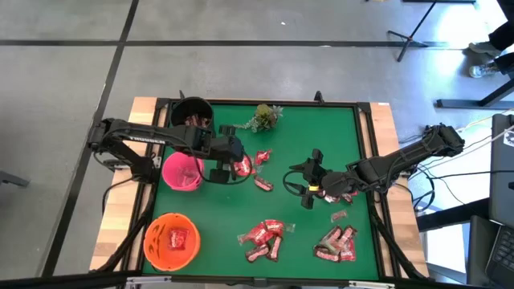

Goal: Sort candy
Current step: Put the brown chocolate into the black bucket

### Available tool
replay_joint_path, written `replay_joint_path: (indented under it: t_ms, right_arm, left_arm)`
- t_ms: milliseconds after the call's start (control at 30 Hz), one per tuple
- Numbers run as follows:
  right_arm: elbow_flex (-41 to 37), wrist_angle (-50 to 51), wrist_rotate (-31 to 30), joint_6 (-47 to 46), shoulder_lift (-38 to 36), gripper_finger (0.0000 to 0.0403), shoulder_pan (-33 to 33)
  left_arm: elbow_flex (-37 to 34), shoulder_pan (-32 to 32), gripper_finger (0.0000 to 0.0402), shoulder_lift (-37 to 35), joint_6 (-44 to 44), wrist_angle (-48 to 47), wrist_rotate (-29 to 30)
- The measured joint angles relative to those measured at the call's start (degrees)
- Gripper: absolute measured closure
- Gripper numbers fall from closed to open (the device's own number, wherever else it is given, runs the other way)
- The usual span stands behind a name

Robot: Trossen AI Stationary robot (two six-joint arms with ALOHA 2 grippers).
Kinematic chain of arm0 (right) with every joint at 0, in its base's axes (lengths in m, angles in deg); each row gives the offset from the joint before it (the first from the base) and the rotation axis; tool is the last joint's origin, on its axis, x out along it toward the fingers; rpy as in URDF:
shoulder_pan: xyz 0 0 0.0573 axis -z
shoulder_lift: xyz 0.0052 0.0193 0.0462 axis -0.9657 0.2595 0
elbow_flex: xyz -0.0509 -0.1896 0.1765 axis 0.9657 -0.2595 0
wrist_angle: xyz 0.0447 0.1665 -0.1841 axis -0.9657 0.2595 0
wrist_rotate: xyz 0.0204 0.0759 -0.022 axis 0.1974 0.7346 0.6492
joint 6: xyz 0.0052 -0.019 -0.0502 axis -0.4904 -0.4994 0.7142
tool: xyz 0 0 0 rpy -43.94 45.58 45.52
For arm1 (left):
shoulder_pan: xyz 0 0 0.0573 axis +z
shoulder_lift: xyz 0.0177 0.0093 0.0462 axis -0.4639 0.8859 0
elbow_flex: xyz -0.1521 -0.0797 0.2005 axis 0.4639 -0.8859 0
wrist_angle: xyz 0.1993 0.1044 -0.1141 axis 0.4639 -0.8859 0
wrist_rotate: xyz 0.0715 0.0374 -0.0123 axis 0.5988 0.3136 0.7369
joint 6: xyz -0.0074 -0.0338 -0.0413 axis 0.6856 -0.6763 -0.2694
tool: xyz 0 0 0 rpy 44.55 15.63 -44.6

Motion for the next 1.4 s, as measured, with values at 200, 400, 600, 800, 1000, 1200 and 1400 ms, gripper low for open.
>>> replay_joint_path:
  t_ms: [200,400,600,800,1000,1200,1400]
  right_arm:
    - [0.0,-0.2,0.0,-0.1,0.0,0.0159,0.0]
    - [0.0,-0.1,0.0,-0.2,0.0,0.0159,0.0]
    - [0.0,0.1,0.0,-0.2,0.0,0.0159,0.0]
    - [0.0,0.0,0.0,-0.2,1.0,0.0159,0.0]
    - [0.0,0.1,-0.2,-0.2,2.6,0.0159,0.0]
    - [0.0,0.1,-0.2,-0.2,3.0,0.0159,0.0]
    - [0.0,0.0,-0.9,-0.2,3.0,0.0159,0.0]
  left_arm:
    - [-2.8,0.0,0.0337,3.8,1.7,0.1,-4.2]
    - [-4.7,1.4,0.0252,11.3,1.4,0.1,-4.6]
    - [-4.8,2.3,0.0195,18.3,1.6,1.0,-3.7]
    - [-4.8,2.2,0.0179,23.3,2.7,1.5,-2.6]
    - [-4.7,2.3,0.0192,24.7,2.9,2.0,-2.2]
    - [-4.5,2.4,0.0262,23.0,3.1,1.5,-0.8]
    - [-2.8,2.3,0.0334,18.9,1.8,-0.3,0.6]
